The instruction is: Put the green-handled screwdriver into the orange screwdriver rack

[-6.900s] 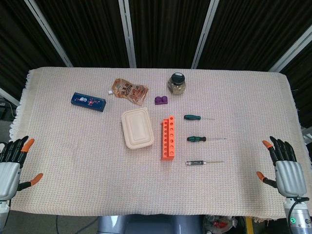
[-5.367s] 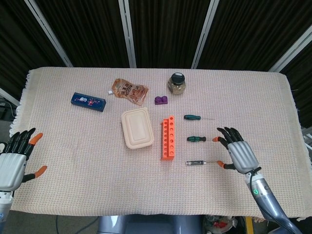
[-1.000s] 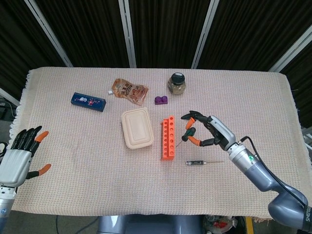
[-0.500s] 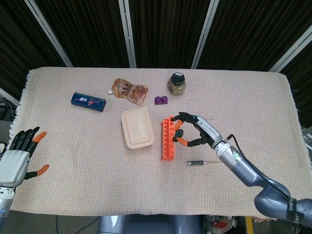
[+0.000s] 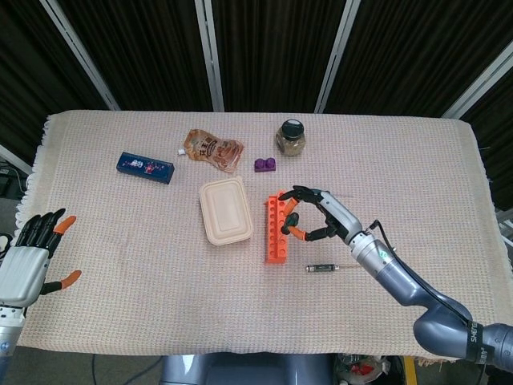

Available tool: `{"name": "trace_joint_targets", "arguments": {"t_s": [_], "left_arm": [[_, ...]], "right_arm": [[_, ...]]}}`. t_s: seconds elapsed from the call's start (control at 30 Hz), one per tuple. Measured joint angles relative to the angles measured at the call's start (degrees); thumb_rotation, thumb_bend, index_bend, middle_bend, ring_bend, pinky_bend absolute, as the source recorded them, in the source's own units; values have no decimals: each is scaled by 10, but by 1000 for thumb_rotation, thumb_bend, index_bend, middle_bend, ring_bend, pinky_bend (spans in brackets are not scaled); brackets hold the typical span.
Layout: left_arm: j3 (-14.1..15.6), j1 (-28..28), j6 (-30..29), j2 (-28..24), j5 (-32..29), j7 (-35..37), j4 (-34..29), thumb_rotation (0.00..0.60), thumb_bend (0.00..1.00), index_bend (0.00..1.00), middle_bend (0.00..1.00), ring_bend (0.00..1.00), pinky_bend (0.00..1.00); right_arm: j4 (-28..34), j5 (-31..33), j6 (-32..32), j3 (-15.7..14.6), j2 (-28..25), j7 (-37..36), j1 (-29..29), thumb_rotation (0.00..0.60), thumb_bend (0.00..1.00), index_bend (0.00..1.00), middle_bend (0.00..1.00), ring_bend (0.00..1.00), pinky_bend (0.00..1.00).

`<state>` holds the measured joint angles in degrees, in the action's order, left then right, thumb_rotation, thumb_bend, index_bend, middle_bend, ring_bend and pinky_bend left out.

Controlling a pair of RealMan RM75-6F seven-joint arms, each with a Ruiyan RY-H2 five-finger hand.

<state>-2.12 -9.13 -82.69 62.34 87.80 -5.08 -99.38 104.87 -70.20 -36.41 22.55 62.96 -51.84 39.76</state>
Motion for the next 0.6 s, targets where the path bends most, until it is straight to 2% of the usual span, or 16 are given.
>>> {"name": "trace_joint_targets", "arguments": {"t_s": [0.6], "left_arm": [[-2,-1,-2,0,2,-6,-7,600,164,88,0,0,0]], "right_arm": [[6,2,1,0,-18,-7,-3,600,414,671,229,0,0]]}}
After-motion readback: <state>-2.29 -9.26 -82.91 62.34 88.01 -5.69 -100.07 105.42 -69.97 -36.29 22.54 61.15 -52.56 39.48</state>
